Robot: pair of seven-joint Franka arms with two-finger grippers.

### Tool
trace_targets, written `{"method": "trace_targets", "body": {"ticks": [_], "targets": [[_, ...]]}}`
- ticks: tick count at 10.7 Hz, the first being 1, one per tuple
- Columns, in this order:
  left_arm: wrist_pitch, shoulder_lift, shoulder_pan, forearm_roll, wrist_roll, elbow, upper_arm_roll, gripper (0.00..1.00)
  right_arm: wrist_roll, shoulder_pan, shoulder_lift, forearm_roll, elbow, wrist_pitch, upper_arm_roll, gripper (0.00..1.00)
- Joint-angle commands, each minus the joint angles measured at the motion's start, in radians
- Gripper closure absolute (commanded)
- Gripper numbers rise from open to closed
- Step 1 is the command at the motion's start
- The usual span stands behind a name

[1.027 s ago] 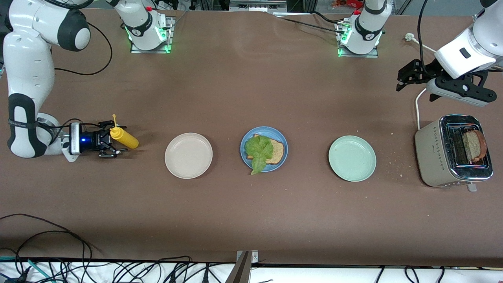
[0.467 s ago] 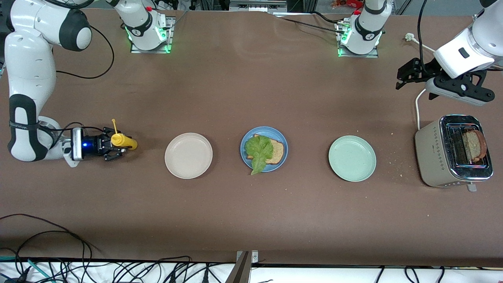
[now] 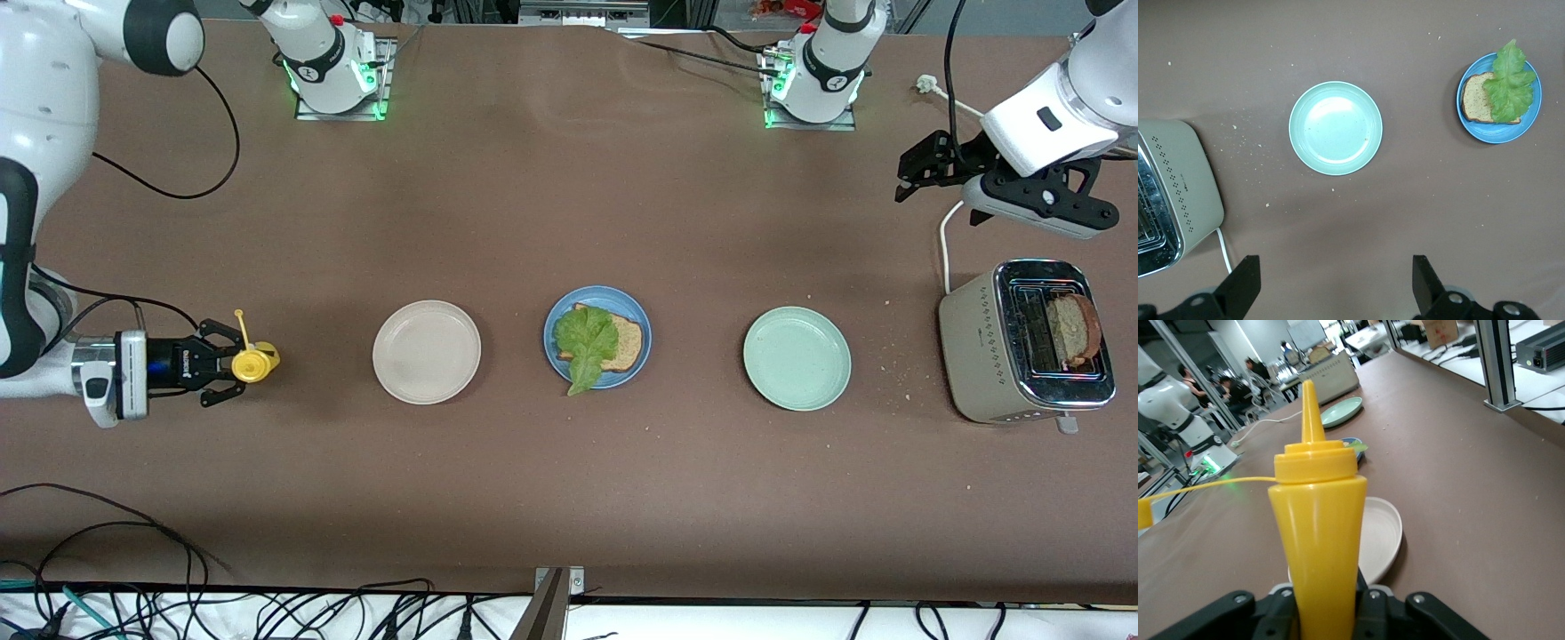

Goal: Make sandwich in blue plate with both arms
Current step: 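Lift the mustard bottle and carry it toward the blue plate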

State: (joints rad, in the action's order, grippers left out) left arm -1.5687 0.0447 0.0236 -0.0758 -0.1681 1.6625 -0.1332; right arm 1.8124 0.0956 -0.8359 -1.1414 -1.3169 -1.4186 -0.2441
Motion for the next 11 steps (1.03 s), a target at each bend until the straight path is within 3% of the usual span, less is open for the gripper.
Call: {"method": "trace_targets", "body": {"ticks": [1,5,6,8,11], "targets": [[0.024,-0.012,0.006,-0.001,-0.001,-0.032,0.0,0.0,-0.232,-0.005,0.109,0.148,-0.022,-0.239,0.179,1.0],[0.024,-0.012,0.007,-0.001,-0.001,-0.032,0.0,0.0,-0.538,-0.005,0.155,0.465,-0.022,-0.607,0.467,1.0],[0.024,-0.012,0.009,-0.001,-0.001,-0.032,0.001,0.0,-0.636,-0.005,0.162,0.608,-0.022,-0.679,0.547,1.0],[0.024,-0.012,0.01,-0.001,-0.002,-0.032,0.001,0.0,-0.895,-0.007,0.173,0.982,-0.034,-0.791,0.705,1.0],[0.024,-0.012,0.01,-0.001,-0.004,-0.032,0.001,0.0,-1.293,-0.011,0.17,1.433,-0.088,-0.82,0.866,1.0]]}}
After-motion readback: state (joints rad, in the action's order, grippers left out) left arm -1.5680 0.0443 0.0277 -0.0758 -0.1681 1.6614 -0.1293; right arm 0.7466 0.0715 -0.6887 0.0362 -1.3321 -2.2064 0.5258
